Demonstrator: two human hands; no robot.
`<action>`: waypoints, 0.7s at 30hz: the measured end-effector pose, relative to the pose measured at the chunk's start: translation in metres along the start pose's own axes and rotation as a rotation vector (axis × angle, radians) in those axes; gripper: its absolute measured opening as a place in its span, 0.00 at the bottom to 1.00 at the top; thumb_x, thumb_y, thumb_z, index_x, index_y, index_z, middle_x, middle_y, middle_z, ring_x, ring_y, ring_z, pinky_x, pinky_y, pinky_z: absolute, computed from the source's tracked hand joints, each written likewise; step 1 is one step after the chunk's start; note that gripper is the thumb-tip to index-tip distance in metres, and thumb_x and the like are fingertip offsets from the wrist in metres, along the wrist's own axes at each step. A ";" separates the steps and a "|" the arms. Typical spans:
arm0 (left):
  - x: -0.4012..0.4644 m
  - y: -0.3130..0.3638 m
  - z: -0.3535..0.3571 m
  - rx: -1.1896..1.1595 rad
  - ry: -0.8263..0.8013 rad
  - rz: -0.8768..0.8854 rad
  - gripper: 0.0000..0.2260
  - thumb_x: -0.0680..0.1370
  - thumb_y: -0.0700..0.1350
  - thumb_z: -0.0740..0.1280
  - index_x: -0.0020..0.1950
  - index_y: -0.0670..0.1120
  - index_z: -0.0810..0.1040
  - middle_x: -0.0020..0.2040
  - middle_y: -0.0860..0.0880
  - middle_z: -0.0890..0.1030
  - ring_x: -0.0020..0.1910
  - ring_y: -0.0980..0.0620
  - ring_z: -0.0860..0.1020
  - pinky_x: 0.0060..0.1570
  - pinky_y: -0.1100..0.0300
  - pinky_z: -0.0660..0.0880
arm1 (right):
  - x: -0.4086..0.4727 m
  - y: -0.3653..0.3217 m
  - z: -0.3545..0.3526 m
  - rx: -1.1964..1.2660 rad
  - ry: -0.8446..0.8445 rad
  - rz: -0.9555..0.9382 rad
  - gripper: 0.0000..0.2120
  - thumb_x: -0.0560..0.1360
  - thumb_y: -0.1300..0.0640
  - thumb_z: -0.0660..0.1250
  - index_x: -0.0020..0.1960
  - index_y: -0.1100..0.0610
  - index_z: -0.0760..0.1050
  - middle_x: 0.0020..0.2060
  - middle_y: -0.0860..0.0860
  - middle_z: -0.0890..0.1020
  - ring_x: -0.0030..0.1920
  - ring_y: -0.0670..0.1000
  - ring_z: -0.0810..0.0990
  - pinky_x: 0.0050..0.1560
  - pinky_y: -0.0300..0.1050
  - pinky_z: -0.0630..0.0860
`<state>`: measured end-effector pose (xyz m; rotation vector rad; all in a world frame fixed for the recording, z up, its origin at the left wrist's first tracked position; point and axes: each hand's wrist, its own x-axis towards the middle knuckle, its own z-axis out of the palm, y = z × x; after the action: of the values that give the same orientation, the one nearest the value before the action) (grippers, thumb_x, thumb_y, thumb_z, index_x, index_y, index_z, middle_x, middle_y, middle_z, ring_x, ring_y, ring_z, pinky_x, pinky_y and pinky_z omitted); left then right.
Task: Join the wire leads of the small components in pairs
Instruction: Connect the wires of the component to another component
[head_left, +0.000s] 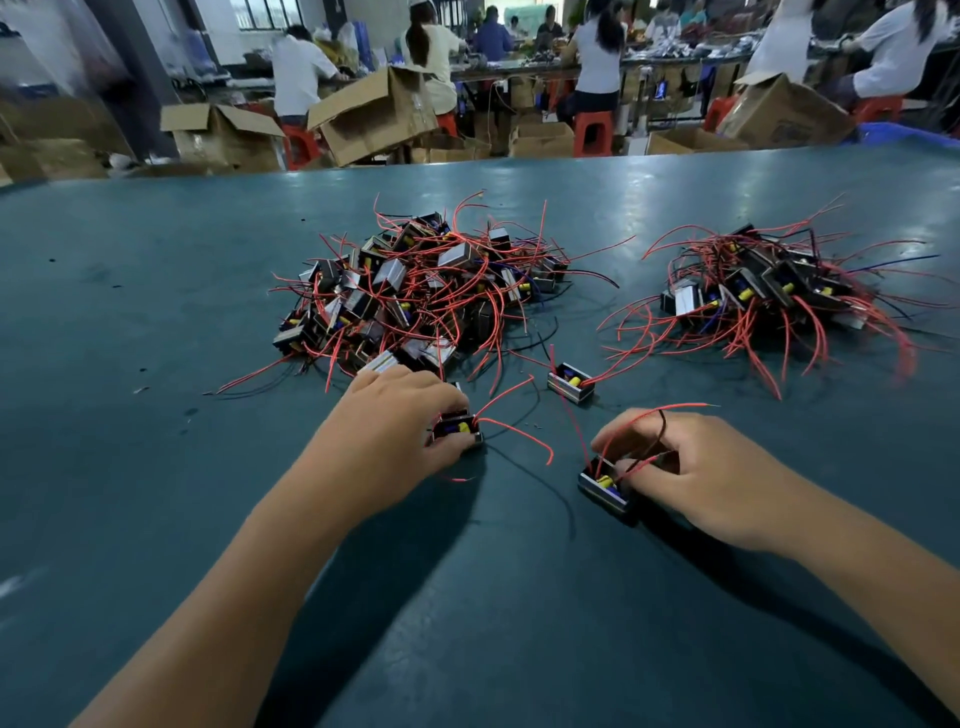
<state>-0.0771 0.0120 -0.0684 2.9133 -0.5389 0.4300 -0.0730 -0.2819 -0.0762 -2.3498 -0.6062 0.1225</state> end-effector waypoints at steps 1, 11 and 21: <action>0.000 -0.002 0.002 -0.001 -0.011 -0.008 0.16 0.78 0.59 0.67 0.63 0.55 0.79 0.59 0.56 0.79 0.61 0.51 0.73 0.61 0.56 0.61 | 0.000 0.001 0.000 -0.021 0.007 -0.021 0.10 0.76 0.58 0.69 0.50 0.43 0.79 0.43 0.36 0.82 0.46 0.38 0.81 0.48 0.32 0.74; -0.004 0.001 -0.010 -0.004 -0.115 0.202 0.12 0.73 0.56 0.74 0.56 0.62 0.82 0.54 0.60 0.77 0.56 0.54 0.71 0.58 0.55 0.62 | -0.001 0.005 -0.013 0.029 -0.076 -0.049 0.13 0.76 0.59 0.69 0.55 0.42 0.76 0.47 0.37 0.82 0.48 0.42 0.81 0.53 0.45 0.77; -0.010 0.000 -0.021 -0.080 -0.315 0.116 0.16 0.71 0.67 0.70 0.52 0.59 0.79 0.43 0.61 0.79 0.45 0.59 0.76 0.50 0.55 0.73 | -0.002 0.010 -0.025 0.133 -0.021 -0.092 0.10 0.71 0.54 0.76 0.46 0.45 0.76 0.38 0.46 0.82 0.36 0.44 0.79 0.39 0.36 0.74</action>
<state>-0.0907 0.0196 -0.0517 2.8958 -0.7499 -0.0409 -0.0646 -0.3044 -0.0644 -2.1910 -0.6943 0.1419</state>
